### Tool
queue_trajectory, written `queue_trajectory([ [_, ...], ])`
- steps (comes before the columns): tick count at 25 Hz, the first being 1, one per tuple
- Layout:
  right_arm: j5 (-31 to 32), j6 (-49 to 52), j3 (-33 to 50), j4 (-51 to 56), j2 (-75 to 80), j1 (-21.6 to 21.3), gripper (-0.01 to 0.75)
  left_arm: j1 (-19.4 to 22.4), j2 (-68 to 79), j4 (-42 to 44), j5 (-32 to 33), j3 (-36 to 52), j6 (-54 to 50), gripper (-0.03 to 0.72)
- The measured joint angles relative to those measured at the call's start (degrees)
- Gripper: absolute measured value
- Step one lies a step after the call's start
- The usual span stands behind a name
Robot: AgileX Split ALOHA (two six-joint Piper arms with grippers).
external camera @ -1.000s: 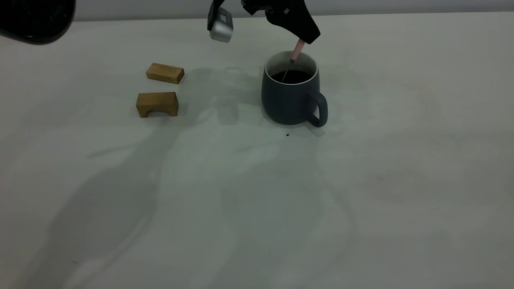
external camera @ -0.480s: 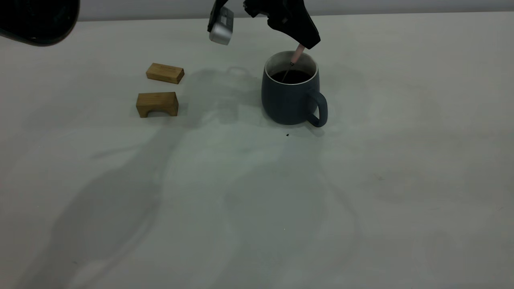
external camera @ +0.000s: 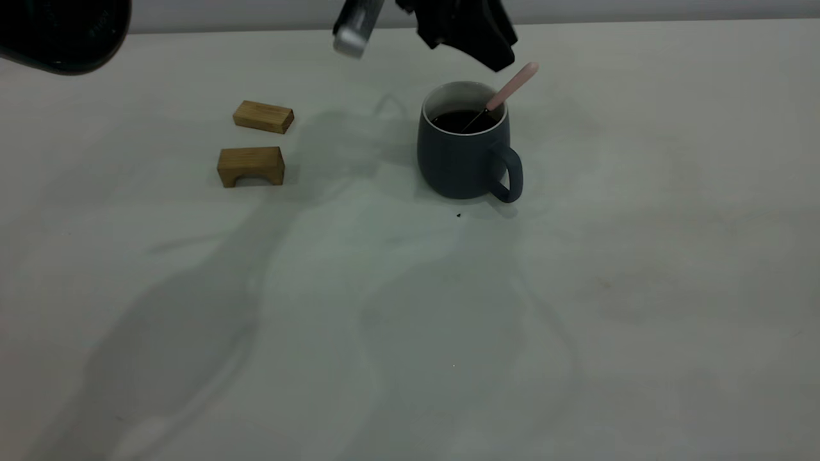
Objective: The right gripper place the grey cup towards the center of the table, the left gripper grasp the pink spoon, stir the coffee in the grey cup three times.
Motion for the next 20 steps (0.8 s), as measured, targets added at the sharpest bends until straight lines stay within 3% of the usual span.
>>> queue_trajectory([
  [6, 0.0, 0.0, 0.0, 0.0, 0.0, 0.0, 0.238, -0.3, -2.4, 8.1, 0.0, -1.6, 36.5, 0.338],
  [14, 0.0, 0.0, 0.0, 0.0, 0.0, 0.0, 0.238, -0.4, -14.9, 23.2, 0.0, -1.2, 64.1, 0.338],
  [17, 0.0, 0.0, 0.0, 0.0, 0.0, 0.0, 0.238, -0.4, -22.4, 26.8, 0.0, 3.7, 73.7, 0.338],
  [20, 0.0, 0.0, 0.0, 0.0, 0.0, 0.0, 0.238, -0.4, -30.9, 32.2, 0.0, 13.4, 76.4, 0.338],
])
